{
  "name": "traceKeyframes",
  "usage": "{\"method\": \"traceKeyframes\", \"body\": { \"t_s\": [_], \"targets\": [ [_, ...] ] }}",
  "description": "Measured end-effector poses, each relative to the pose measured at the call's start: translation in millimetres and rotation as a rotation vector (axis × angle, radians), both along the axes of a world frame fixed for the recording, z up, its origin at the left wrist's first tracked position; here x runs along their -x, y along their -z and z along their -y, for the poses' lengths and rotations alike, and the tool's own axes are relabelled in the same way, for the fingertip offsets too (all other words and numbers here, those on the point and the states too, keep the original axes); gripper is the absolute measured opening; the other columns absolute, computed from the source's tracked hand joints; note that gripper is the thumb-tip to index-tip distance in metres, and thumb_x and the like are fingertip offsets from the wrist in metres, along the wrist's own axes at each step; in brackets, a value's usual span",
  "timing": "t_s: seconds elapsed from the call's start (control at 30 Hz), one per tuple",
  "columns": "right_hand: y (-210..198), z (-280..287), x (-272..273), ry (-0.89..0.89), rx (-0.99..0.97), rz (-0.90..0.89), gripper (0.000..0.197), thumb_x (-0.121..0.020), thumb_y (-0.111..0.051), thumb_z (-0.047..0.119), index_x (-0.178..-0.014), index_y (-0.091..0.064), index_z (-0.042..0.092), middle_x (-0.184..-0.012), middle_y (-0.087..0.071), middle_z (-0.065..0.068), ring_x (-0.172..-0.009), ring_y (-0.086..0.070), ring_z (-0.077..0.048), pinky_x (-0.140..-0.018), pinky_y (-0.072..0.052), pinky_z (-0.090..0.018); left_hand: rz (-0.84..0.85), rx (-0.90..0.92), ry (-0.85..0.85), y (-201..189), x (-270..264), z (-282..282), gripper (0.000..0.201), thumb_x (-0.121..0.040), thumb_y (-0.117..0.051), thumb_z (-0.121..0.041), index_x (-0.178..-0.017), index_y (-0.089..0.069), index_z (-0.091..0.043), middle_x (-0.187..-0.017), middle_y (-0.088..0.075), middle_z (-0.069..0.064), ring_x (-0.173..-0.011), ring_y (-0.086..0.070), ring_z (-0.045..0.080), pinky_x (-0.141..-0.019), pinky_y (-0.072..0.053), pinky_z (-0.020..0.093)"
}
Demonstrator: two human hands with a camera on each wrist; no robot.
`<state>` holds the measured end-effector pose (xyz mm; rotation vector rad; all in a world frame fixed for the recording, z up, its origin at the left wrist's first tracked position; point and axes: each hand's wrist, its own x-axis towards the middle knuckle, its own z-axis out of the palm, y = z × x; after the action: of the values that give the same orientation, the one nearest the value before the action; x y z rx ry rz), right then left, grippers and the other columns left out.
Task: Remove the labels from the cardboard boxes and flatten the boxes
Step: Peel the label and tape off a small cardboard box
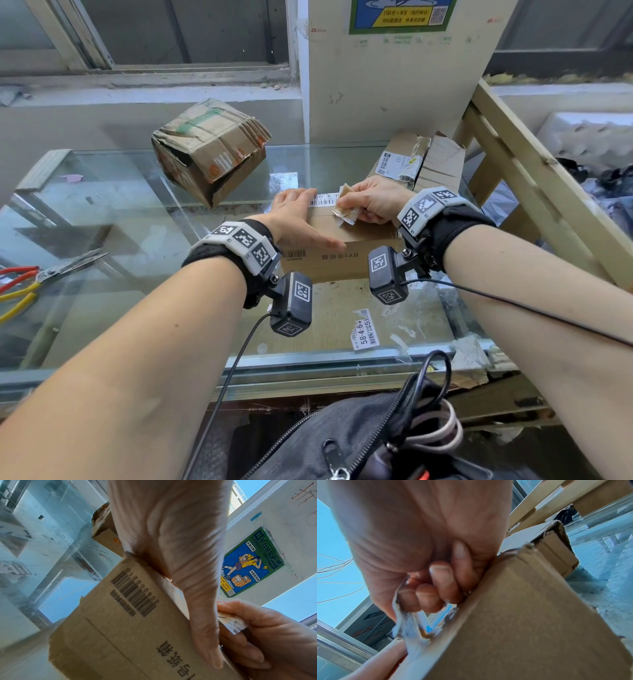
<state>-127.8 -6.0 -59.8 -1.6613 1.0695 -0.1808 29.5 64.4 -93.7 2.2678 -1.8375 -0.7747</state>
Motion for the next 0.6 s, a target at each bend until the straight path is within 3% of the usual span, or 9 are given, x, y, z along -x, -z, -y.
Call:
{"method": "traceKeyframes", "body": {
  "t_s": [0.4,0.6],
  "targets": [
    [3.0,1.9,0.3,0.054,-0.004,0.053,0.020,-0.087,-0.057,0.006,-0.068,-0.056,0.007,-0.033,-0.040,0.005,-0.025,-0.029,-0.005,-0.031,-0.016,-0.014,-0.005,0.015,-0.005,-1.0,0.1,-1.3,0.117,-0.064,-0.075,-0.066,-0.153,-0.012,-0.022,-0.157,-0.016,0.000,-0.145,-0.006,0.022,-0.119,-0.013,0.045],
    [3.7,4.2,0.2,0.075,-0.011,0.043,0.015,-0.087,-0.057,0.007,-0.071,-0.058,0.006,-0.034,-0.042,0.003,-0.026,-0.030,-0.006,-0.031,-0.017,-0.014,-0.003,0.020,-0.004,-0.6,-0.3,-1.2,0.118,-0.063,-0.075,-0.067,-0.153,-0.013,-0.022,-0.157,-0.016,0.001,-0.145,-0.006,0.022,-0.118,-0.013,0.045]
  ]
}}
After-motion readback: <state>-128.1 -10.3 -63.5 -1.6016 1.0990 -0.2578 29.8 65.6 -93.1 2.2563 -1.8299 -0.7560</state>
